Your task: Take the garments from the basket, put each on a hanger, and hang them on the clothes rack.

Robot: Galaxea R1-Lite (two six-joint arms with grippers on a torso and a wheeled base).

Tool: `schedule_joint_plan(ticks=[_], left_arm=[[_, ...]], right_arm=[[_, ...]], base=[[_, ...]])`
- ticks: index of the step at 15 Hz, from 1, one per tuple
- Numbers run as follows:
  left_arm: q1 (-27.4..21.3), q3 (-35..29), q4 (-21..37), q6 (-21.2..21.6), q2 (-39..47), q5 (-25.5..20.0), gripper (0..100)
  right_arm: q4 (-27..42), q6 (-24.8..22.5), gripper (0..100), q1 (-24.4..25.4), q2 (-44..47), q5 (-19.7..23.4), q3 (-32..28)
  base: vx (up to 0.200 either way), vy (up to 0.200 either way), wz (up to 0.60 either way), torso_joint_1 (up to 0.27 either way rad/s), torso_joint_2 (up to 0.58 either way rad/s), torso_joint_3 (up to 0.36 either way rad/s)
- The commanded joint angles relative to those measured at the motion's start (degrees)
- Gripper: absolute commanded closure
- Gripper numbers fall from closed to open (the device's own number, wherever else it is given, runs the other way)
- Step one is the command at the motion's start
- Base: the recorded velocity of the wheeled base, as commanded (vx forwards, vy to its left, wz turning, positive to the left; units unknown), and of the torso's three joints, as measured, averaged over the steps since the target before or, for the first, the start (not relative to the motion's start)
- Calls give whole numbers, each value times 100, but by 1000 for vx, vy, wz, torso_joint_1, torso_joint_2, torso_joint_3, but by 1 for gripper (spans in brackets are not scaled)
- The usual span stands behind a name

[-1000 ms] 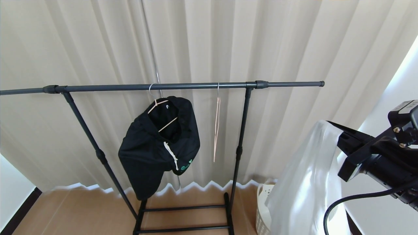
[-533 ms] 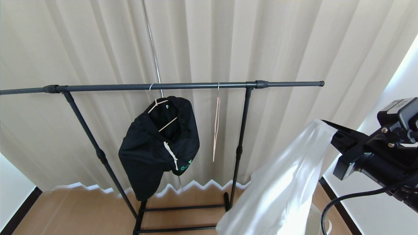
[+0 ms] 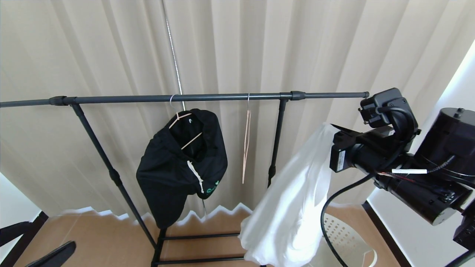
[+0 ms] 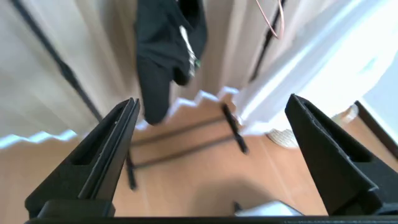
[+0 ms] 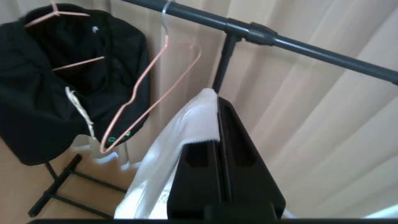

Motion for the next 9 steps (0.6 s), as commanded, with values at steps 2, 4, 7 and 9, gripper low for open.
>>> schedule_joint_plan(ticks=[2,4,7,9], left_arm=[[-2079,-1331,-126,-968,2892,847,0],[-2782,-1832,-433,-1293,3868,1321,0],[-3336,-2509,-706,-1451,4958,1550,0],[-3512,-2746,-750,-1627,5239,1567,0]], right_arm=[[176,16,100,138,279,-60,-250],[211,24,100,384,279,-69,-311],[185,24,100,464,384,-262,-355],[185,60,100,464,419,-315,-390]], base=[[0,0,0,0,0,0],[0,0,0,0,0,0],[0,0,0,0,0,0],[0,0,0,0,0,0]])
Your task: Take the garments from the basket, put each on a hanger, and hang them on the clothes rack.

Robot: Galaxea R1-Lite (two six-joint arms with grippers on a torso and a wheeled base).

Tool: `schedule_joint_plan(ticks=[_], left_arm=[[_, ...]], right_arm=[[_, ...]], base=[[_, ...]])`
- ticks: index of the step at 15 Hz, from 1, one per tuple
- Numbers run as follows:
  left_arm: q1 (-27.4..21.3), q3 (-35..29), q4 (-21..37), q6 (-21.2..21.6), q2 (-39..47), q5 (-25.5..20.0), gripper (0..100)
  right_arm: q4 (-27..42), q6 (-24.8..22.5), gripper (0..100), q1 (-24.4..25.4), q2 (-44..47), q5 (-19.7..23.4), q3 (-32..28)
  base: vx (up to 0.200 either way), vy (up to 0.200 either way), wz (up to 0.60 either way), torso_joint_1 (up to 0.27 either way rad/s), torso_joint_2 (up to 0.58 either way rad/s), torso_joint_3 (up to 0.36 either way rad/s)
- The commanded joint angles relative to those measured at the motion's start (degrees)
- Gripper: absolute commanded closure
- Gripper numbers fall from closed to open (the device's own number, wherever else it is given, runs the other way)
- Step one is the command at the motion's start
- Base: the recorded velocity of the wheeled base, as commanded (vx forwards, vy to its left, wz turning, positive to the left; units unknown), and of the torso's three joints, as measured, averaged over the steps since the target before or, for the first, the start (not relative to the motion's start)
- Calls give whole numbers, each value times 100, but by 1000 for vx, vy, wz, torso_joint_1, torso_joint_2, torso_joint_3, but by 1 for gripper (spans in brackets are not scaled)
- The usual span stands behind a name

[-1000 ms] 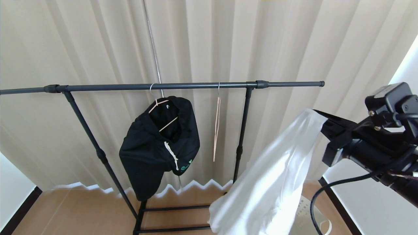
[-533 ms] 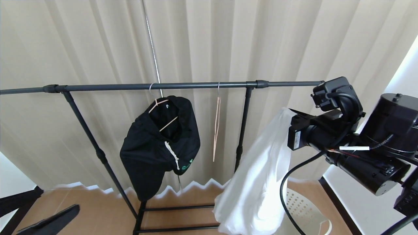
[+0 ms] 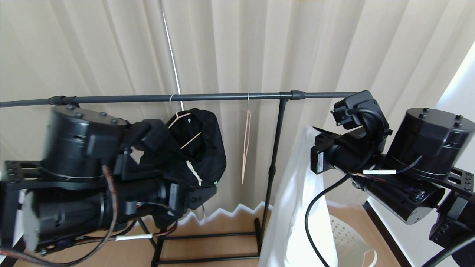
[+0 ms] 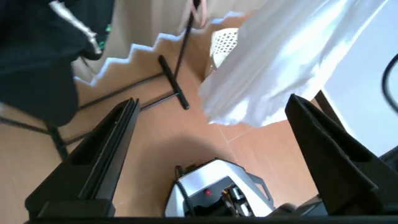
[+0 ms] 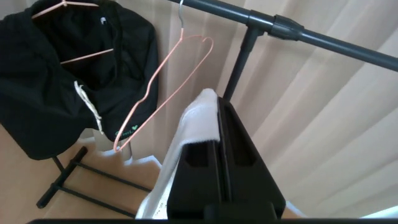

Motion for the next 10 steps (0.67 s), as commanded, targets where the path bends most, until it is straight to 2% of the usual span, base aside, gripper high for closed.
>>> schedule_joint_plan(ticks=[1,4,6,10], left_arm=[[-587,-647,-63,-381,1132,61,0],[-851,-1140,-72,-803,1633,157,0],[-983,-1421,-80,-838,1975,192,0],[-1325,-2142,-282,-1093,2687,658,0]], right_arm=[[-3,44,100,26,100,-36,-44],[6,150,100,149,250,-396,-202],[6,264,100,281,373,-792,-351],[6,281,100,396,399,-906,-378]], base=[[0,0,0,0,0,0],[0,0,0,0,0,0],[0,0,0,0,0,0],[0,0,0,0,0,0]])
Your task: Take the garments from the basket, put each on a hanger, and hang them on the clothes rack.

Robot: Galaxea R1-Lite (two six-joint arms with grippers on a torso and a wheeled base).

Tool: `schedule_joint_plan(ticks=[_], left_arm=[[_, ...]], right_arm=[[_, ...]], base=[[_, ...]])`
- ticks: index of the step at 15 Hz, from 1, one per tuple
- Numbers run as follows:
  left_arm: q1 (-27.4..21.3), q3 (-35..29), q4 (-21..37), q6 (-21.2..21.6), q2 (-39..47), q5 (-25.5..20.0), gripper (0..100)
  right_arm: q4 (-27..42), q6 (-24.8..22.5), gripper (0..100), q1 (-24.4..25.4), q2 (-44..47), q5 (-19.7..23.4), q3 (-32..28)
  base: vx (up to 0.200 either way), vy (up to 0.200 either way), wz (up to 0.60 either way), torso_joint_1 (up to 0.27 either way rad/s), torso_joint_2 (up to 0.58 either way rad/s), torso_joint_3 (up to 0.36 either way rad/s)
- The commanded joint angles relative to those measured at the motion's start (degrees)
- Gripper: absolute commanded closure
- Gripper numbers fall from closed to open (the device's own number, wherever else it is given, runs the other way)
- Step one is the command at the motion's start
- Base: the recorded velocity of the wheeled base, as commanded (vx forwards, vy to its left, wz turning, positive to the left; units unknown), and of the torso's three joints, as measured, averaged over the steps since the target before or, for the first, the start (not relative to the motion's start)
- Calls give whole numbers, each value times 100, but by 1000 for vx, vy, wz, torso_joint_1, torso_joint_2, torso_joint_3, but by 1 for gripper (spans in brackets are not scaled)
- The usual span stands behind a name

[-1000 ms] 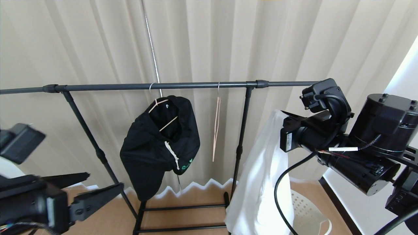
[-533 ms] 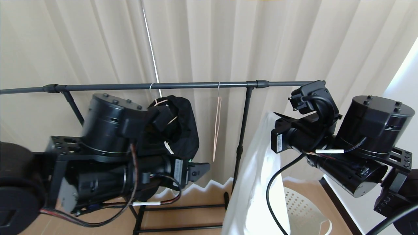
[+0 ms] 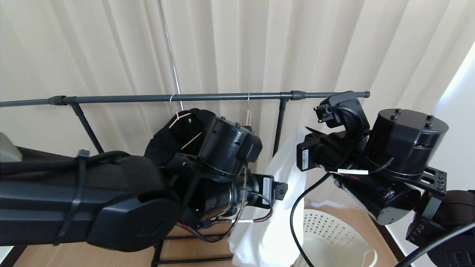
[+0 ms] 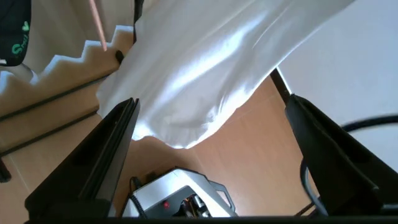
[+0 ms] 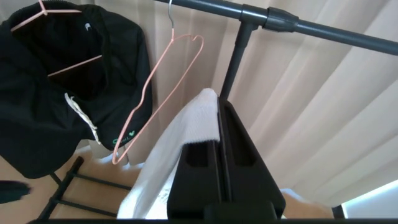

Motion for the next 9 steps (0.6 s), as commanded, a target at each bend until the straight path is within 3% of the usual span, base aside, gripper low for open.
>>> schedule_joint_plan(ticks=[1,4,9], left_arm=[[-143,-321,-28,-25,478,59,0],[-125,-532,-28,-148,584,129,0],[6,-585,-28,-148,689,955,0]], right_arm=[[2,-1,100,26,16,1,-7],[2,-1,100,26,7,-34,2],[2,-1,100,17,-54,-69,28]], base=[[0,0,0,0,0,0],[0,0,0,0,0,0],[0,0,0,0,0,0]])
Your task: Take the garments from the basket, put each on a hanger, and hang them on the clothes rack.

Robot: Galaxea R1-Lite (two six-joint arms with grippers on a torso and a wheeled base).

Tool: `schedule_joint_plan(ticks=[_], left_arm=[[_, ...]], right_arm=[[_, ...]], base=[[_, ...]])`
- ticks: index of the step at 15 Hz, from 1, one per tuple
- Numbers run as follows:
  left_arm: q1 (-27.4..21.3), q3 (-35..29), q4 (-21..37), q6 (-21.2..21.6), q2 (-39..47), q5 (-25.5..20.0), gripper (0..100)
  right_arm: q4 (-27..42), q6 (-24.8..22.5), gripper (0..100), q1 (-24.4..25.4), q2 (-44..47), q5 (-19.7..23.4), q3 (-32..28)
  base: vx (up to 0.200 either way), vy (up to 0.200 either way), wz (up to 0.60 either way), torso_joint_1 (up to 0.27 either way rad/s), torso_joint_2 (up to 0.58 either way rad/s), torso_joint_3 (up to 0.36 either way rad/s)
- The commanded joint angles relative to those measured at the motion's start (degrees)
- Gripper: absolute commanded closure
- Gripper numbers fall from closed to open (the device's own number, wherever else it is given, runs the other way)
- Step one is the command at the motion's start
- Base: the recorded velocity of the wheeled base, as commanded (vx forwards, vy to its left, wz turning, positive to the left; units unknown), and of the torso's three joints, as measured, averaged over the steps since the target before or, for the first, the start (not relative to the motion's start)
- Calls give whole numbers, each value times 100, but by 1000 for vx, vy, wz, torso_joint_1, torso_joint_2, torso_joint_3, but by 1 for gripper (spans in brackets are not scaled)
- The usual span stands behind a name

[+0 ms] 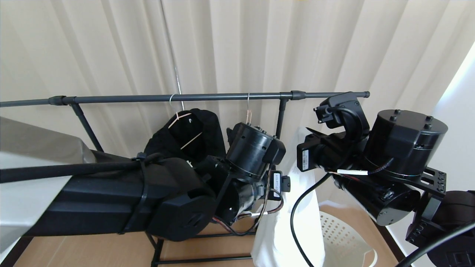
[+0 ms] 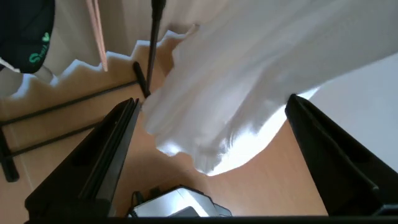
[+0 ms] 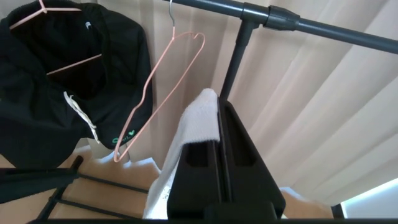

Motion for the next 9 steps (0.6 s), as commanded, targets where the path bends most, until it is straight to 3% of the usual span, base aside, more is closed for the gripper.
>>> schedule_joint_plan(ticks=[1,5,8,9], left_arm=[[50,5,-2,4,16,56,0],[77,32,-11,13,-10,153,0],[41,462,-11,4,-344,118,0],[-82,954,-213,22,-652,-137,0]], right_arm=[[-3,-1,100,0,-43,-1,19],[6,-1,100,0,-114,-1,19],[6,-1,100,0,-43,-186,-43],[-20,16,100,0,62,-238,-96]], base=[[0,0,0,0,0,0],[0,0,0,0,0,0],[0,0,0,0,0,0],[0,0,0,0,0,0]])
